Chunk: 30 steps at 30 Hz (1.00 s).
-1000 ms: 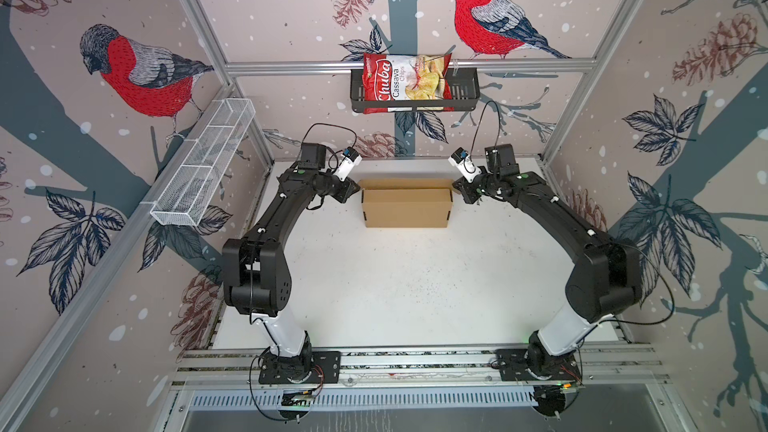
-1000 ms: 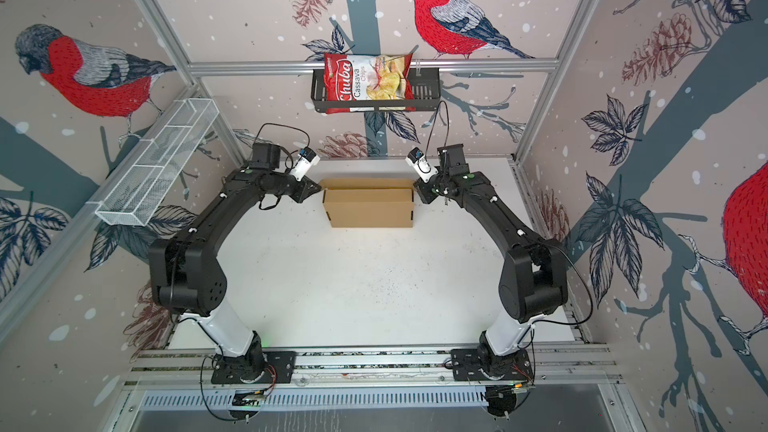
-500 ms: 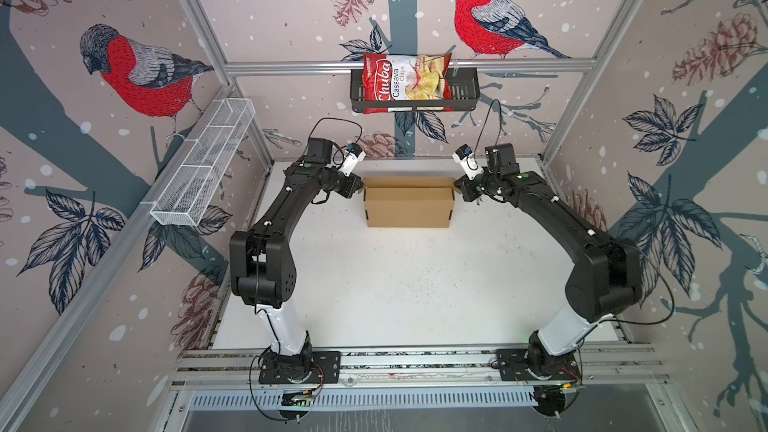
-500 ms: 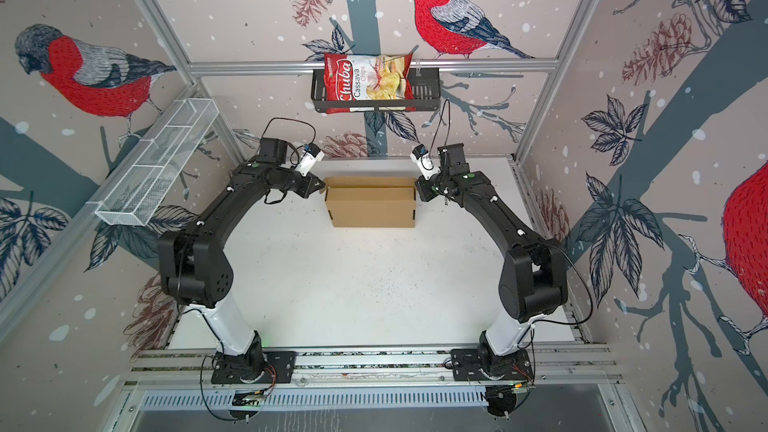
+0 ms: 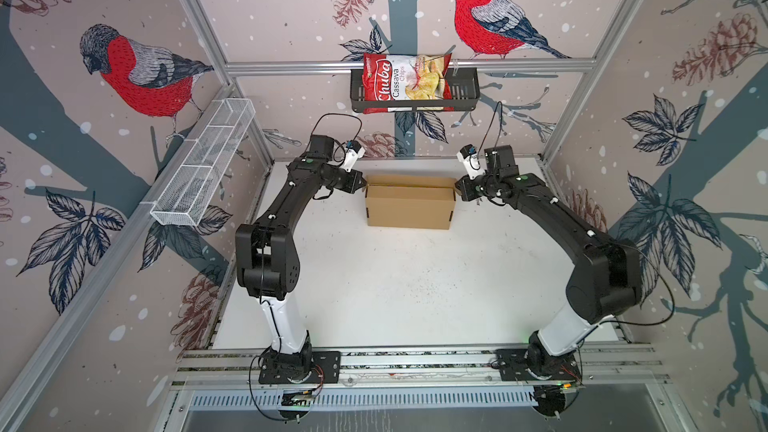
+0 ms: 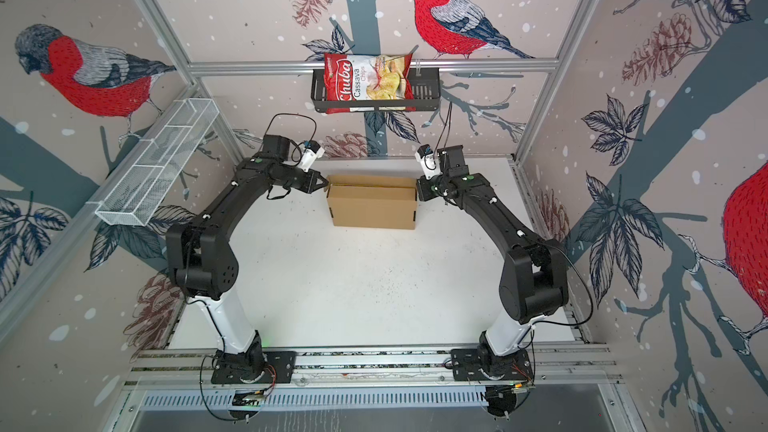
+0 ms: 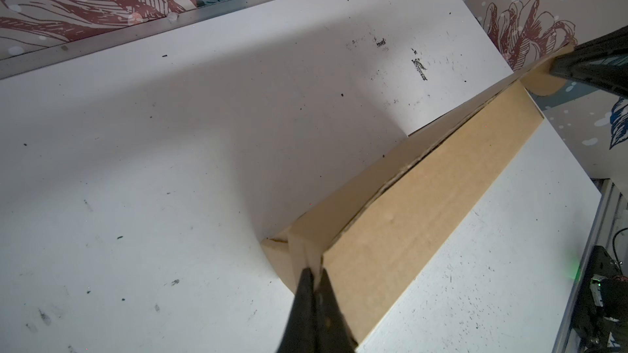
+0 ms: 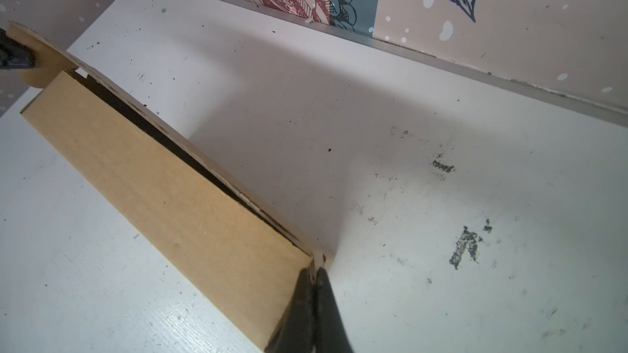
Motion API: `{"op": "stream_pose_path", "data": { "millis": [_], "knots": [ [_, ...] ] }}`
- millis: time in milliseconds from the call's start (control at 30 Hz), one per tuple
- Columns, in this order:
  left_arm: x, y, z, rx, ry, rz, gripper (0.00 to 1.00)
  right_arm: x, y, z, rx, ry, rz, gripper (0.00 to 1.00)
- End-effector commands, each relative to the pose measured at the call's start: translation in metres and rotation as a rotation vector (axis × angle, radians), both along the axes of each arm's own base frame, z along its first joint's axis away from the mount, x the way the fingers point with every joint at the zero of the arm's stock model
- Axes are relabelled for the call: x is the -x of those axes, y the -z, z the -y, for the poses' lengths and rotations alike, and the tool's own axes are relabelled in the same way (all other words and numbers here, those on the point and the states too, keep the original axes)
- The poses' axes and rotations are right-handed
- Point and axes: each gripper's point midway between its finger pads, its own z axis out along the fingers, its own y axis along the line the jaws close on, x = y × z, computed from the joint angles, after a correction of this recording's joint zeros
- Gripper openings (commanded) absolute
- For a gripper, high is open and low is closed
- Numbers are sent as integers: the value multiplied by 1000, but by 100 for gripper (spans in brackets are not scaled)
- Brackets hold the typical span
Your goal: Fold the paper box
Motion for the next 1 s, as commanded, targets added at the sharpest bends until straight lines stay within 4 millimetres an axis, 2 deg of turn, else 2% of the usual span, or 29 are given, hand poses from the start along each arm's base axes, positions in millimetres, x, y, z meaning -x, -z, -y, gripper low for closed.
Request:
{"op": "stream_pose_path", "data": {
  "millis": [0, 167, 367, 567, 767, 967],
  "knots": [
    [19, 8, 8, 40, 25, -100, 0, 8, -10, -18, -75, -40, -5, 5],
    [19, 7, 3, 38, 5, -103, 0, 11, -7, -12, -38, -11, -11, 16],
    [16, 1, -4, 30, -19, -83, 0, 7, 0, 4, 27, 41, -20, 18],
    [17, 1, -2, 40, -12, -85, 0, 9, -9, -8, -53, 24, -41, 9],
    [18, 1, -1, 45, -7, -84, 0, 7, -17, -9, -151, 55, -79, 6],
    [20, -1, 3, 50, 4, -84, 0, 5, -11, -14, -218, 96, -134, 3]
  ]
}}
